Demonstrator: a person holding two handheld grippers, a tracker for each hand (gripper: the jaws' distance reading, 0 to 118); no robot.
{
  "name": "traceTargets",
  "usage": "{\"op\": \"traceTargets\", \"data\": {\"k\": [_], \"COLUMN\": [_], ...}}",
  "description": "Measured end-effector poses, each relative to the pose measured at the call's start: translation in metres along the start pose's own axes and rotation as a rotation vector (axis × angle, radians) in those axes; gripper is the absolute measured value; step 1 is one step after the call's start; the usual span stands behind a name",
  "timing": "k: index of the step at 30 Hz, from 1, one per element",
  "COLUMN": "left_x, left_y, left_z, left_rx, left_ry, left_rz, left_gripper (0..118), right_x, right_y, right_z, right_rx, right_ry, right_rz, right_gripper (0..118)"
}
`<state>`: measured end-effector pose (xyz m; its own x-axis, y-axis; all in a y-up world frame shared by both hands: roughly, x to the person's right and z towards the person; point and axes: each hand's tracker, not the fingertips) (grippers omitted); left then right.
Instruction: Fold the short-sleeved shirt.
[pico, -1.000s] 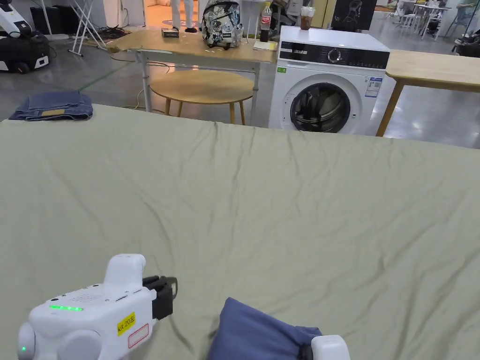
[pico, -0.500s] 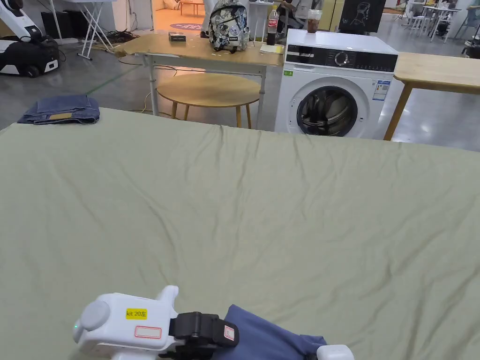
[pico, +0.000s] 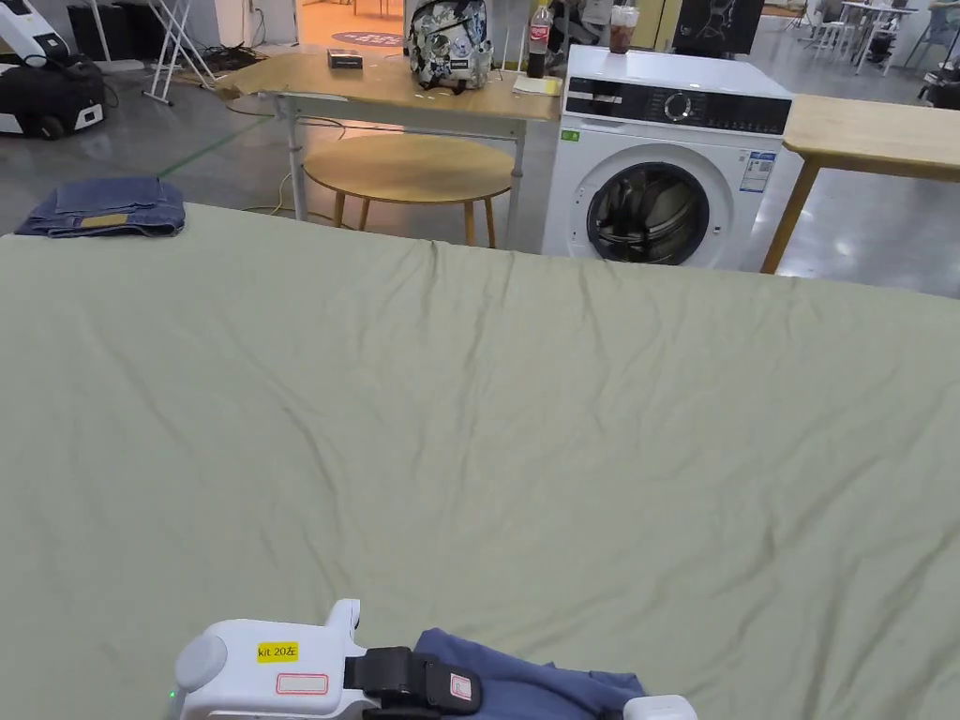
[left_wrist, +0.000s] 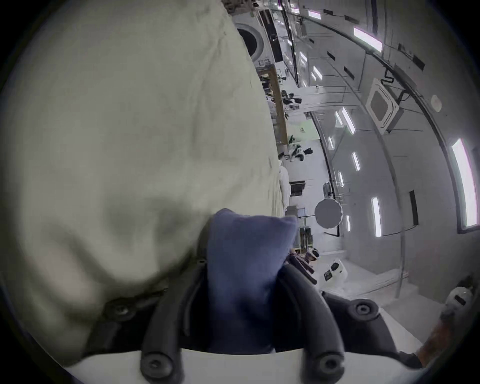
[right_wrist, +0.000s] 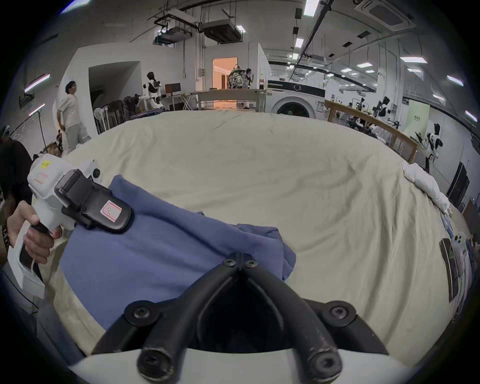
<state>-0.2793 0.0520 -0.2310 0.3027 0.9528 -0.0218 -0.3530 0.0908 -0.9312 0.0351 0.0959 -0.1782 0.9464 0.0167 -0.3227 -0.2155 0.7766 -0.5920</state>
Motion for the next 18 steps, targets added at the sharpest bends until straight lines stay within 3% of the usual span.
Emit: {"op": "traceTargets", "data": {"k": [13,18], "left_x": [-0.011,0.014], "left_y": [-0.005,-0.006], "left_z": [0.009,0.018], "left_rx": [0.050,0.049], "left_ry": [-0.014,-0.026], "left_rz": [0.034,0.017], "left_gripper": [21,19], "right_x": [-0.005,-0.012], "right_y": [0.002,0.010], "right_z": [0.001,0.007], "right_rx": [-0.003,0.010], "right_ry": [-0.016,-0.034], "right_rz": [0.024,0.075], "right_gripper": [0,0]}}
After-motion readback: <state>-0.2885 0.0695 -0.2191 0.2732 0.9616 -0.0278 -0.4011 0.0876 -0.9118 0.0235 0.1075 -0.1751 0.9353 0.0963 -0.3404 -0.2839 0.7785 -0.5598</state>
